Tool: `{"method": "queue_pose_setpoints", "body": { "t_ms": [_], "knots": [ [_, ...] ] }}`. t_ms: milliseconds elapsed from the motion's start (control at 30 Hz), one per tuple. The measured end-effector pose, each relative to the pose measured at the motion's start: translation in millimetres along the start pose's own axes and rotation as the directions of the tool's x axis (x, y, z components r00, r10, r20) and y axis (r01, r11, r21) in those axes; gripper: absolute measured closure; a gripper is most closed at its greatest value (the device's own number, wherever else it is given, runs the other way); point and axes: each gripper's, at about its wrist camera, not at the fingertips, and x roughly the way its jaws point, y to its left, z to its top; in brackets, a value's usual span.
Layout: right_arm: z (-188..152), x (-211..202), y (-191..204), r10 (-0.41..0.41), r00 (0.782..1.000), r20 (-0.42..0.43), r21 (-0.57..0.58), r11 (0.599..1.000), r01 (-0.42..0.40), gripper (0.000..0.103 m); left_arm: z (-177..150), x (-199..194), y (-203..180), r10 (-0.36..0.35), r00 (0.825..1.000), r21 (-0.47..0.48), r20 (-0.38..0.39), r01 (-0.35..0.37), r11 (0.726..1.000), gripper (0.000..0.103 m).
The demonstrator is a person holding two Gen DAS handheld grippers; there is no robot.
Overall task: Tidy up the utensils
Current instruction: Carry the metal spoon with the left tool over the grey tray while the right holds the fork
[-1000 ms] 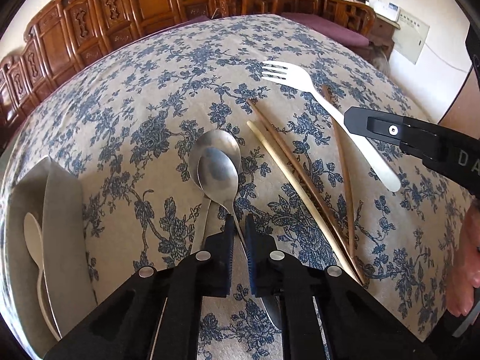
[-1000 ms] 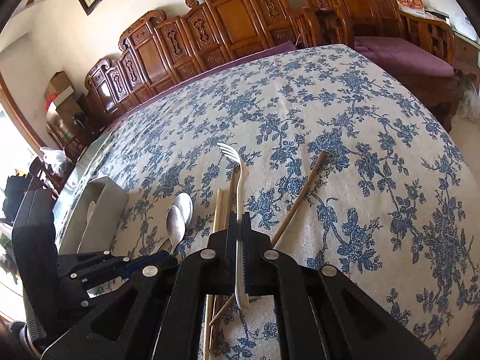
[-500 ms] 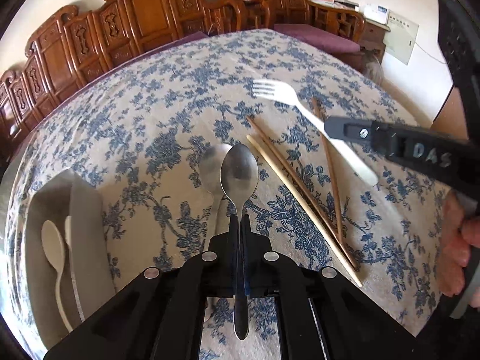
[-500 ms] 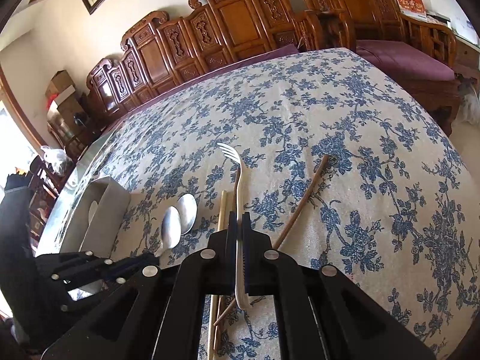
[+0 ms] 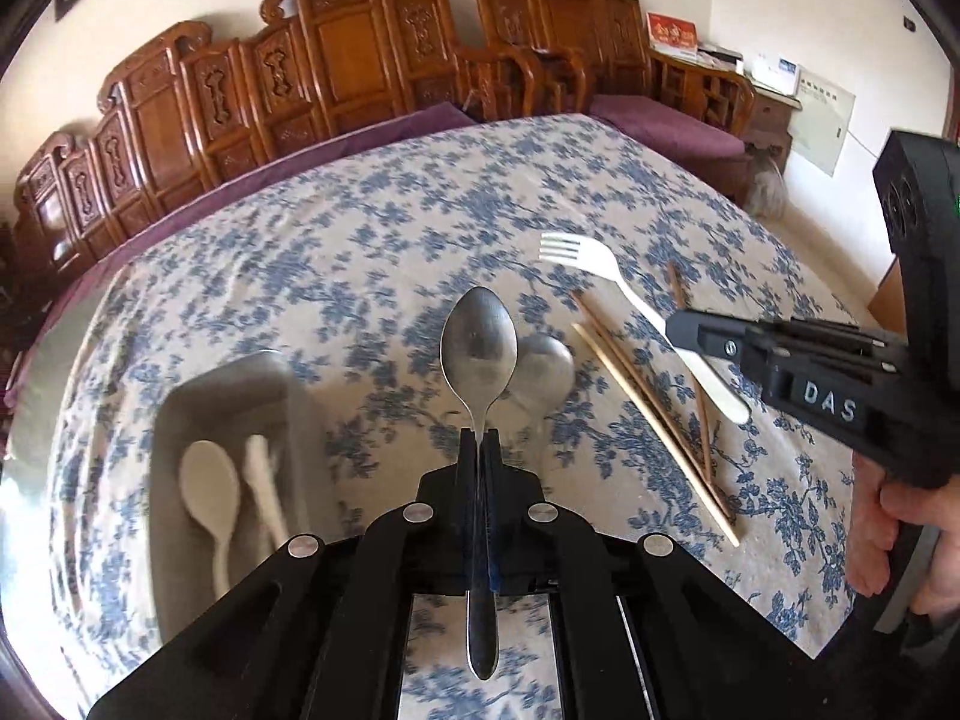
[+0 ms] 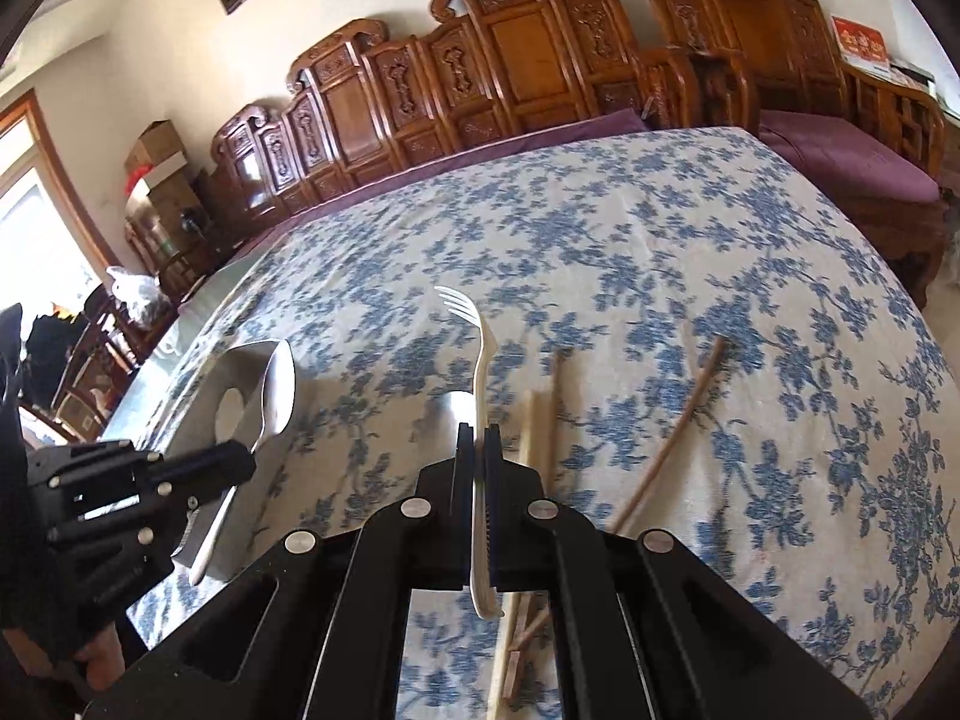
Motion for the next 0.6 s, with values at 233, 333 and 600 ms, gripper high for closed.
{"method": "queue_pose_setpoints", "body": {
  "t_ms": [233, 333, 600],
  "knots": [
    [-2.2, -6.1, 37.3, 0.052, 0.999, 0.016, -0.062, 0.997, -0.051, 0.099, -4.6, -16.3, 22.6, 0.023, 1.0, -0.035, 0.016, -0.022, 0.999, 0.101],
    [-3.7, -7.3, 51.0, 0.079, 0.997, 0.009, -0.071, 0.994, -0.078, 0.099, -7.0, -20.2, 33.6, 0.032, 0.999, -0.047, 0.019, -0.031, 0.998, 0.101],
    [-11.1, -9.8, 84.8, 0.095, 0.995, -0.002, -0.116, 0.989, -0.095, 0.099, -20.1, -20.4, 69.3, 0.058, 0.998, -0.092, 0.009, -0.057, 0.994, 0.101]
  ]
}}
